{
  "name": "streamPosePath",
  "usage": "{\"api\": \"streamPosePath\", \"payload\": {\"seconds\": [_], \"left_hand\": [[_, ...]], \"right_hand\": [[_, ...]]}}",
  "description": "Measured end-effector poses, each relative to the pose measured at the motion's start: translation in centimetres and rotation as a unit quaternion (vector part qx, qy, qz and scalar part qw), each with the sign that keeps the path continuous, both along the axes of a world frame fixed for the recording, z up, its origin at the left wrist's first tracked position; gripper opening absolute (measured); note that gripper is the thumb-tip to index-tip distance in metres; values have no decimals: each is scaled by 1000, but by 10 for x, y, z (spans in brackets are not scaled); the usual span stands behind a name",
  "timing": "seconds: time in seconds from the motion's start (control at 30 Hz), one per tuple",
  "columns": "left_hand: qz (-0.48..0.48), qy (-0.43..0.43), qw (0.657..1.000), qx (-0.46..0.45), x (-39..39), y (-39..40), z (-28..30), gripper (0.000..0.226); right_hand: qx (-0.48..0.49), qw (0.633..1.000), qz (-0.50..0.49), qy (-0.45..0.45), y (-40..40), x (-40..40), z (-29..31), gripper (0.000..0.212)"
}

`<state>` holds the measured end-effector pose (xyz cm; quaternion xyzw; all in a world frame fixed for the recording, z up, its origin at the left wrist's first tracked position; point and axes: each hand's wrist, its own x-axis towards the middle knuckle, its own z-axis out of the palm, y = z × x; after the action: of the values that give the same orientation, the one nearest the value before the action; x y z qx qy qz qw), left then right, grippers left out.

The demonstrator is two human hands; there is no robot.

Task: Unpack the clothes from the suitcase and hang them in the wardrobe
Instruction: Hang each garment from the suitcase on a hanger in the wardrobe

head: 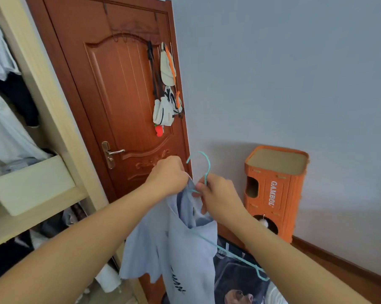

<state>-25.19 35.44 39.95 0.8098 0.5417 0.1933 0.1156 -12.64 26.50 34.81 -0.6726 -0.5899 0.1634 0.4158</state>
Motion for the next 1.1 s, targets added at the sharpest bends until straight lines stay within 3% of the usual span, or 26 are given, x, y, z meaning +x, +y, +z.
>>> {"api": "streamPosePath", "payload": {"seconds": [0.1, 0.17, 0.23, 0.27, 0.37, 0.47, 0.53, 0.63, 0.73, 0.83, 0.9, 0.97, 1.03, 1.1], "left_hand": [[-63, -25, 998, 18, 8, -16, 13, 13], [-127, -11, 986, 104, 8, -25, 23, 18], [-232, 48, 933, 269, 7, -29, 34, 34], [-277, 90, 908, 301, 6, -31, 38, 41], [-300, 175, 898, 270, 0, -26, 55, 43], [-253, 175, 882, 358, 0, -10, 68, 41], [-243, 141, 903, 324, -4, -1, 79, 36], [-241, 56, 923, 293, -17, 7, 89, 28], [-253, 20, 916, 310, -28, 5, 93, 27], [-231, 35, 919, 318, -49, 18, 97, 35], [-197, 66, 921, 329, -86, 39, 95, 46], [-194, 113, 910, 348, -127, 54, 79, 53], [-208, 131, 887, 390, -152, 61, 58, 55], [-194, 116, 880, 418, -163, 67, 46, 53]], "right_hand": [[83, 993, 6, 89, -6, 18, -2, 17], [143, 985, 31, 94, -15, 29, 3, 14], [199, 973, 42, 107, -22, 39, 16, 12], [218, 967, 48, 120, -26, 44, 25, 13], [252, 956, 47, 140, -28, 61, 52, 16], [345, 930, -124, 27, -22, 70, 62, 6], [417, 888, -181, -74, -25, 60, 41, 14], [326, 934, -40, -137, -22, 38, -16, 19], [177, 975, 50, -127, 8, 51, -44, 44], [29, 972, 127, -194, 17, 66, -49, 27], [49, 947, 138, -287, 8, 88, -58, 23], [122, 913, 133, -367, -6, 115, -53, 45], [162, 893, 159, -388, -11, 131, -35, 61], [188, 878, 173, -405, -14, 128, -11, 57]]}}
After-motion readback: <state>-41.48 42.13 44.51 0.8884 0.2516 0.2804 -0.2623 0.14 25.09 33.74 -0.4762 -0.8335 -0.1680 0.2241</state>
